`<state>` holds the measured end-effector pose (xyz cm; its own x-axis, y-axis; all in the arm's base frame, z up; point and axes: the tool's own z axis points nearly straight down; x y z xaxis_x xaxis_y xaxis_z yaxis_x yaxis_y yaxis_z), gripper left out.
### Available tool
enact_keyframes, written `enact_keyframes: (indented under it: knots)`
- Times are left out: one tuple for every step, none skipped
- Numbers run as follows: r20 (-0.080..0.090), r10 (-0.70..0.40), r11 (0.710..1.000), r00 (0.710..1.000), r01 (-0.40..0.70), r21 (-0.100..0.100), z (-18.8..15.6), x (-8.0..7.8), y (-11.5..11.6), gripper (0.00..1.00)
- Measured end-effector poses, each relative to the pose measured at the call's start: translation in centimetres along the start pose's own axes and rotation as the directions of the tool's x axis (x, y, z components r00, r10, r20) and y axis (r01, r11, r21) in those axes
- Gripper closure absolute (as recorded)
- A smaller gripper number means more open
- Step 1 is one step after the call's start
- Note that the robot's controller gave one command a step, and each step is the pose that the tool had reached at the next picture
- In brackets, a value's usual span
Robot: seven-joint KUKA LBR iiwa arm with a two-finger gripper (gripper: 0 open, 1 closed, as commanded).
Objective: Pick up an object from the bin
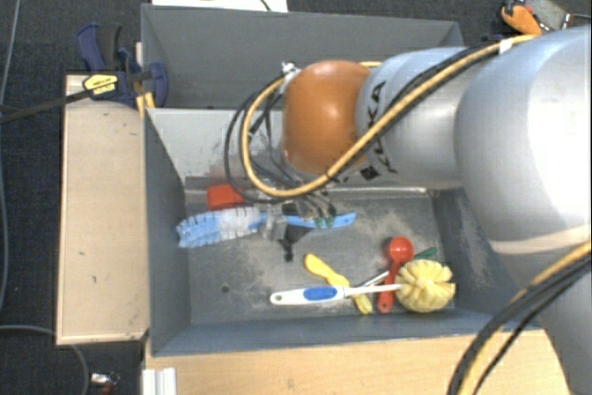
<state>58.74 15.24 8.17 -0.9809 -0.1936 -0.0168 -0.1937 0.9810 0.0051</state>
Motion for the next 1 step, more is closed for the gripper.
enact_keyframes:
  knots:
    - [0.000,0.001,1.000,1.000,-0.001,0.000,0.00,0.00,-0.02,1.00]
